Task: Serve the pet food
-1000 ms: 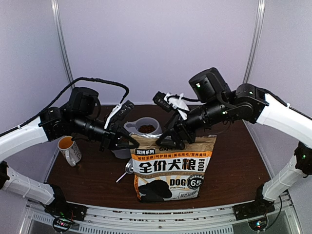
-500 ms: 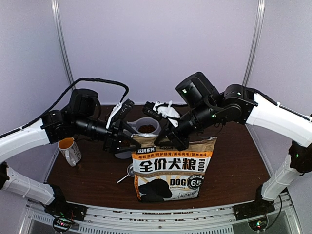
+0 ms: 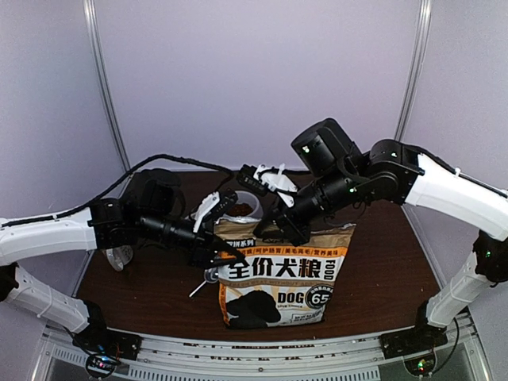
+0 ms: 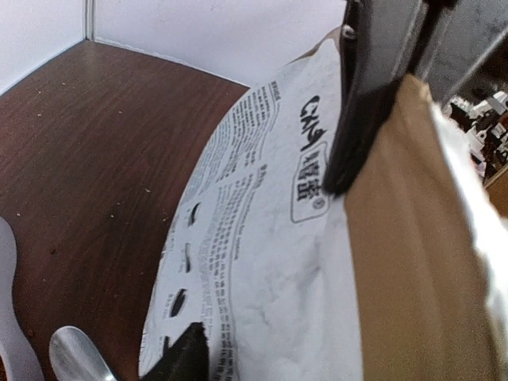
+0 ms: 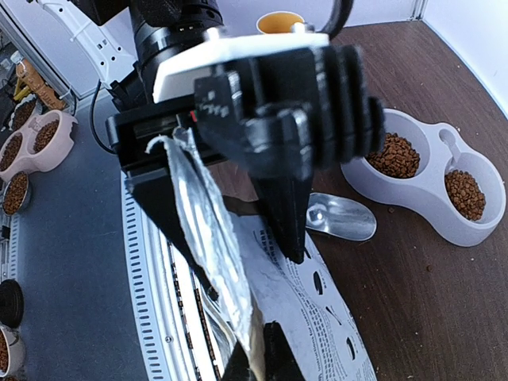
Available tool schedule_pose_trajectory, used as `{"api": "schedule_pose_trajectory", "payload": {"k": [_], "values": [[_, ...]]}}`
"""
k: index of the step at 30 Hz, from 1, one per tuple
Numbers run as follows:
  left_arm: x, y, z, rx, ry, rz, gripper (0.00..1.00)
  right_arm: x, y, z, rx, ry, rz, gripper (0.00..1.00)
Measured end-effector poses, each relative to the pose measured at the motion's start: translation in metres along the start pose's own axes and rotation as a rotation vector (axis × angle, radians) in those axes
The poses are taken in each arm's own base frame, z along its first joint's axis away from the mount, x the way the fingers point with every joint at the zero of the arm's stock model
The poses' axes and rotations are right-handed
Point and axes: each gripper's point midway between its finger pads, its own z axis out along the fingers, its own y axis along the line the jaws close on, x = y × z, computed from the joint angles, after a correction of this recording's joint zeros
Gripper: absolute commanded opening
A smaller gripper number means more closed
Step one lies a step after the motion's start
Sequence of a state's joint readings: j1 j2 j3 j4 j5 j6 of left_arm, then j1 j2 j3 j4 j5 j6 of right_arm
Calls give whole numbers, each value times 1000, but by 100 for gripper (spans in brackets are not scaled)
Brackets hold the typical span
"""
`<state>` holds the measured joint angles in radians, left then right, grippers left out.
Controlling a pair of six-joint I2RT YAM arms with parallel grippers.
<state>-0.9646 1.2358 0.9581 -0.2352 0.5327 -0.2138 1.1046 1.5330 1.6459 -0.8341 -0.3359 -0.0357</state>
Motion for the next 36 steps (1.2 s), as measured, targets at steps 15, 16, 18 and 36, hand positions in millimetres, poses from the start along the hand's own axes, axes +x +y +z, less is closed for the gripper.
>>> {"api": "schedule_pose_trajectory", "payload": {"k": [15, 16, 18, 36], "values": [[-8, 3, -8, -66, -35, 15, 43, 2, -5, -3, 3, -9, 27, 0], [-14, 1, -14, -69, -54, 23, 40, 2, -5, -3, 2, -8, 29, 0], [-27, -5, -25, -75, -97, 38, 33, 2, -4, -2, -1, -9, 31, 0], [-54, -16, -42, -71, -163, 88, 11, 2, -3, -3, -14, -10, 46, 0]]}}
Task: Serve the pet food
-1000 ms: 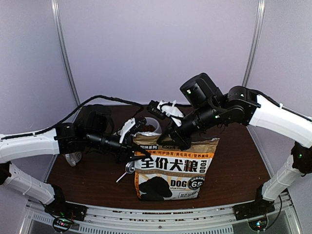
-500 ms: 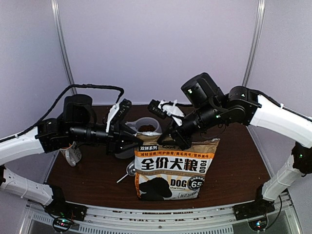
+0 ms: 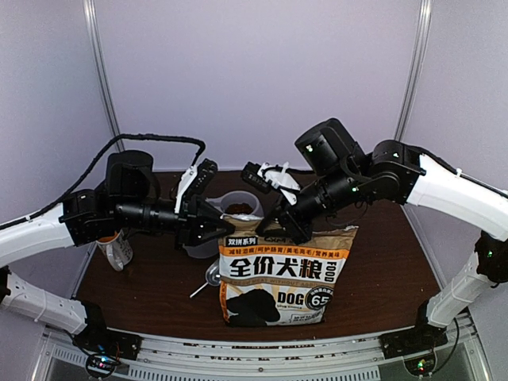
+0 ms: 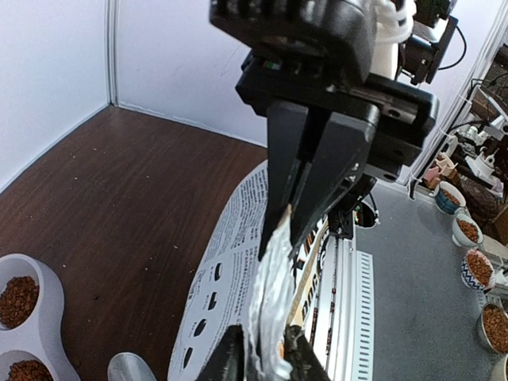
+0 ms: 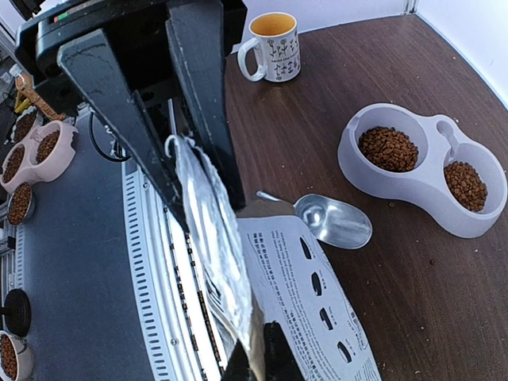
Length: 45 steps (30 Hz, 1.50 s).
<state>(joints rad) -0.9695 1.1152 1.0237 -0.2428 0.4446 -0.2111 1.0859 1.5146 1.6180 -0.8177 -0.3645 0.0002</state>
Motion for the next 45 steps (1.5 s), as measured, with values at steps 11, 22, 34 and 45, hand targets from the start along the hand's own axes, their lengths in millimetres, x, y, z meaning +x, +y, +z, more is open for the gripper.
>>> {"api": "schedule_pose_trajectory", "payload": {"k": [11, 22, 34, 45], "values": [[2, 0, 2, 7, 5, 5, 0, 0, 1, 0, -10, 1, 9, 11], [2, 0, 2, 7, 7, 4, 0, -27, 6, 5, -46, -65, -3, 23], [3, 2, 1, 1, 11, 0, 0, -33, 10, 17, -68, -56, -18, 2], [4, 3, 1, -1, 16, -3, 0, -32, 7, 18, -51, -50, -33, 3]]}}
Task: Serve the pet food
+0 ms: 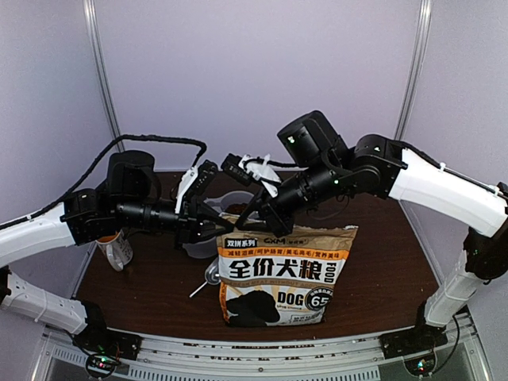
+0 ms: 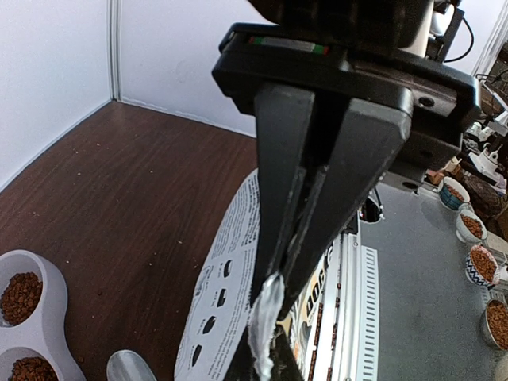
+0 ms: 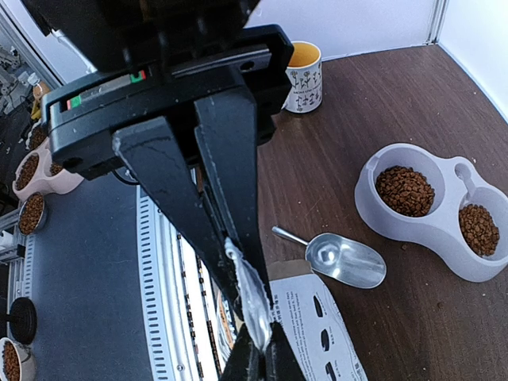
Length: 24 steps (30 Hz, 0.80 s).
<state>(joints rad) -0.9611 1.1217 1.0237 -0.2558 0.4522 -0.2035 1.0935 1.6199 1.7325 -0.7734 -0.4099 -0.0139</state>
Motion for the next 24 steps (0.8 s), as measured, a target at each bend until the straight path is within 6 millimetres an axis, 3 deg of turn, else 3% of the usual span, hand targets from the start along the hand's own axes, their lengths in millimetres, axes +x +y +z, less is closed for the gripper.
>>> {"api": "schedule_pose_trajectory", "payload": {"k": [4, 9, 13, 16, 24], "values": [[0, 0, 0, 0, -1, 0, 0, 0, -1, 0, 14, 11, -17, 10], [0, 0, 0, -2, -1, 0, 0, 6, -5, 0, 42, 34, -27, 13], [0, 1, 0, -5, -2, 1, 0, 8, -7, 0, 53, 44, -29, 10], [0, 2, 0, -10, -2, 1, 0, 8, -7, -1, 56, 45, -32, 0], [-1, 3, 0, -17, -3, 1, 0, 9, -6, -2, 63, 45, -42, 3]]}}
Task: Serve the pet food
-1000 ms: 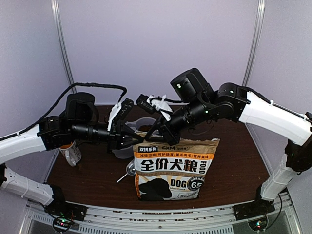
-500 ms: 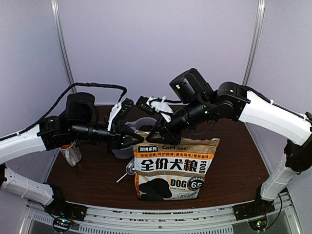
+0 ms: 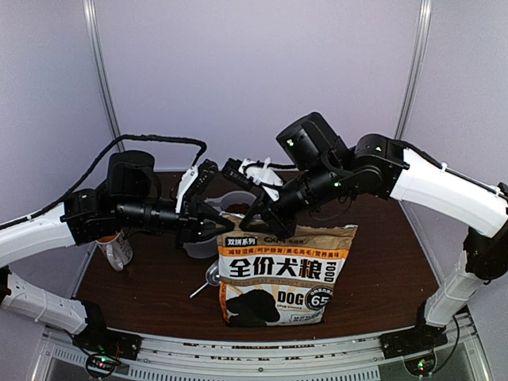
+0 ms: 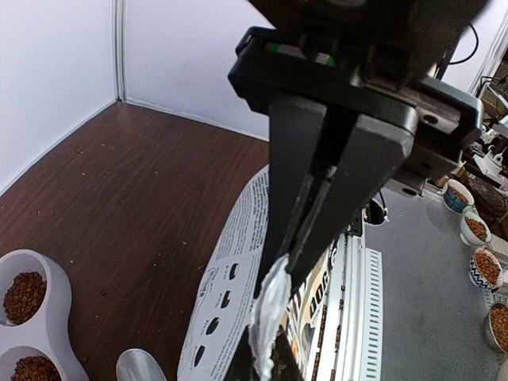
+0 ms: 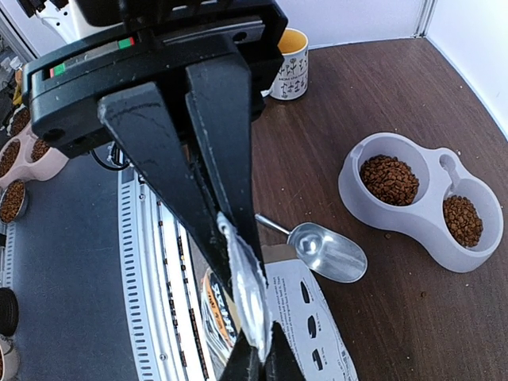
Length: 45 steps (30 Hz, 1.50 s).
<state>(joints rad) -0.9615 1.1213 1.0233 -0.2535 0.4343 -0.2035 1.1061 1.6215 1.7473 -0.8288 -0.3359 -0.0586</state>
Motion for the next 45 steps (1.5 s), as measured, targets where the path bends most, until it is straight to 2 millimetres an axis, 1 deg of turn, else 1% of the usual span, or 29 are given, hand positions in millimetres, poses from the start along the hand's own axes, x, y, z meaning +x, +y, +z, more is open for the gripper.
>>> {"api": "schedule_pose_trajectory", "payload": {"k": [1, 3, 8, 12, 19, 23, 26, 29, 34, 38, 45], "values": [[0, 0, 0, 0, -1, 1, 0, 0, 0, 0, 2, -1, -1, 6], [-1, 0, 0, 0, -5, 2, 0, 0, 0, -1, 4, -2, -6, 8], [-1, 0, 0, 0, -5, 3, 0, 7, -3, -10, 39, 5, -10, 9], [-2, -1, -1, 0, -6, 3, 0, 12, -6, -17, 62, 11, -12, 0], [-2, -1, 0, -1, -8, 4, 0, 13, -7, -18, 70, -1, -20, 0], [-3, -1, 0, 0, -11, 6, 0, 13, -7, -19, 72, -5, -21, 11], [-1, -1, -1, -2, -6, 3, 0, 19, -12, -23, 103, 14, -17, 12], [-2, -2, -3, -2, -6, 4, 0, 25, -16, -31, 132, 30, -15, 13], [-1, -1, -3, -2, -5, 3, 0, 32, -20, -37, 162, 47, -13, 11], [-1, -1, -3, -3, -3, 2, 0, 37, -23, -38, 180, 65, -14, 0], [-1, -1, -3, -6, -3, 2, 0, 38, -23, -39, 183, 65, -16, 0]]}}
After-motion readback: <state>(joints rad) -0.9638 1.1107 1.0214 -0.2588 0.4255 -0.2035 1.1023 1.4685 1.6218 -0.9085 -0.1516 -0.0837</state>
